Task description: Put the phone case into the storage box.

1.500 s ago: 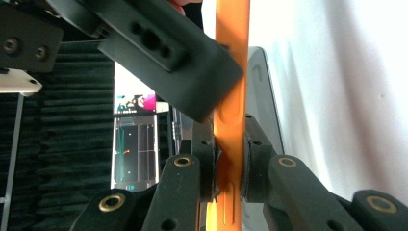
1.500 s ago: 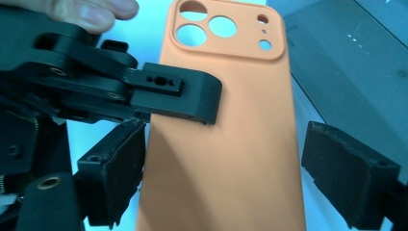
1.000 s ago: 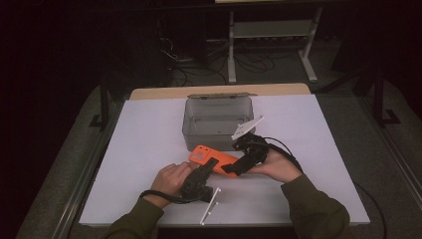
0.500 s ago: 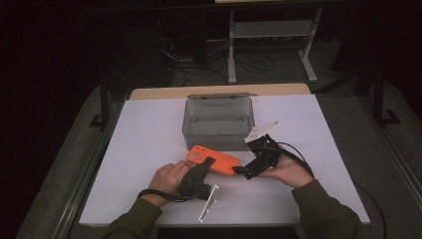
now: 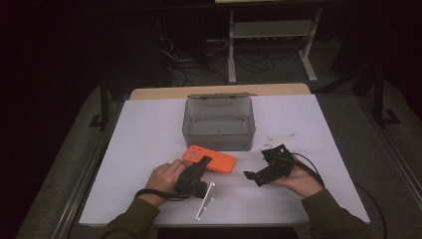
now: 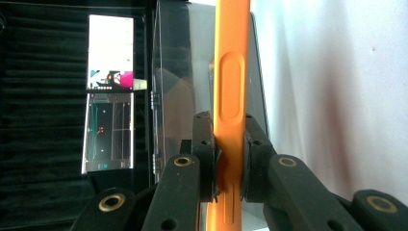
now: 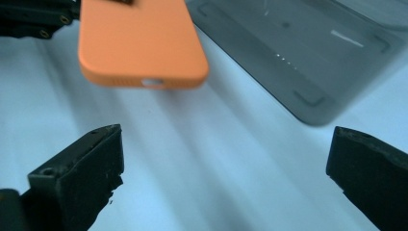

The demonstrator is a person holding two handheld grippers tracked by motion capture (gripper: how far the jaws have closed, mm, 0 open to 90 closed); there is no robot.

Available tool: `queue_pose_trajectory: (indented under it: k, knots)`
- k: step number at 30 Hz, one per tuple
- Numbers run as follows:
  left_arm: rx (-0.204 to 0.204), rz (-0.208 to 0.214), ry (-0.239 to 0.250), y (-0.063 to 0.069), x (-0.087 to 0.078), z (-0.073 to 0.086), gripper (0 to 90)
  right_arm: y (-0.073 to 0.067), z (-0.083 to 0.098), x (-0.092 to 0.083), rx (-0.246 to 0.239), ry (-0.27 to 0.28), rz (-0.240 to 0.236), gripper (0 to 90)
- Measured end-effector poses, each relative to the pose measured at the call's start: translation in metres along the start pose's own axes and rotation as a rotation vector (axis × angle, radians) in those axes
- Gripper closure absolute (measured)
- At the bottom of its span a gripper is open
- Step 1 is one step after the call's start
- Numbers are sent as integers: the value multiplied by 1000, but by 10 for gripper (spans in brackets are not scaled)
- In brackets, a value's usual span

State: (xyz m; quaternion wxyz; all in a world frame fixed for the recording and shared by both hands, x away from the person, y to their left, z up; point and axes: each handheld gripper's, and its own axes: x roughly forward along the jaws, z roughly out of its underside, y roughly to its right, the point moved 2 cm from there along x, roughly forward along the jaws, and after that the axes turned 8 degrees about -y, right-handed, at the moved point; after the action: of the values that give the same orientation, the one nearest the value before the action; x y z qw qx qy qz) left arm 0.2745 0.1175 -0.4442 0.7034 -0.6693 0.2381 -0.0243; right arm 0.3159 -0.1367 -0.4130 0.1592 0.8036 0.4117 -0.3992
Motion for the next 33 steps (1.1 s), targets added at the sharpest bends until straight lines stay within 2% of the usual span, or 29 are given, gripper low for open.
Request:
queue_pose_trajectory:
  k: [4, 7, 14, 17, 21, 27, 33]
  knots:
    - [-4, 3, -3, 0, 0, 0, 794, 1, 14, 0, 28, 4, 21, 0]
    - [-6, 3, -5, 0, 0, 0, 794, 2, 24, 1, 27, 8, 49, 0]
    - [-11, 1, -2, 0, 0, 1, 795, 2, 40, 0, 48, 53, 103, 0]
    - [-25, 3, 4, -1, 0, 1, 794, 2, 47, 1, 67, 67, 125, 0]
    - [-44, 12, 4, -2, 0, 2, 794, 3, 56, 3, 83, 63, 121, 0]
    - [-100, 36, 19, -5, 2, 3, 794, 3, 57, 6, 79, 47, 120, 0]
    - [-134, 53, 26, -7, 2, 4, 794, 4, 57, 6, 82, 49, 118, 0]
